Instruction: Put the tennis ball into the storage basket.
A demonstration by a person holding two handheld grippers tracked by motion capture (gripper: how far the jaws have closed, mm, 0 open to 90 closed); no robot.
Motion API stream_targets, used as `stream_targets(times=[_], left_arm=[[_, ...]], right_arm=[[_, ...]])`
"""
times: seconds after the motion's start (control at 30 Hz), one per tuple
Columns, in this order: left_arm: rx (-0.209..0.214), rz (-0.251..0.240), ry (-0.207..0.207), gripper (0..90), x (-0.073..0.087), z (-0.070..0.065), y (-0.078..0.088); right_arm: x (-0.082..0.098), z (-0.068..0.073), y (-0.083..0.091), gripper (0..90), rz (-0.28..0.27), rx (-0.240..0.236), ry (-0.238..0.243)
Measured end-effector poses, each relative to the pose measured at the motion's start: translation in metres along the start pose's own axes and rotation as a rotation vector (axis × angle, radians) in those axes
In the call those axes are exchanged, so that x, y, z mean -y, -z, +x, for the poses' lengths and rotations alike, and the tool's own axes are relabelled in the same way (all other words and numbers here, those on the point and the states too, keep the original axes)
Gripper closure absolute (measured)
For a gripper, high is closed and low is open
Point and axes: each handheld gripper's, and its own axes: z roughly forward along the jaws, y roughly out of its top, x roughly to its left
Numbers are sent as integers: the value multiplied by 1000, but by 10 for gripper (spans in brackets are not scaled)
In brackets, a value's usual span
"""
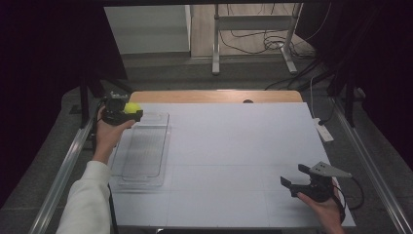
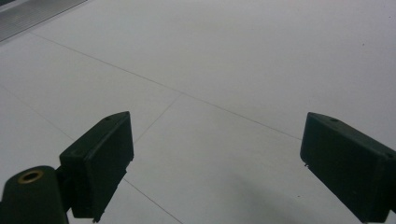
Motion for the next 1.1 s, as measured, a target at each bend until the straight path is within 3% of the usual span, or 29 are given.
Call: stream_targets(times=[1.1], left_arm=[[16, 84, 7, 264, 15, 2, -28]], right_arm=[[1, -1, 0, 98, 3, 2, 0]])
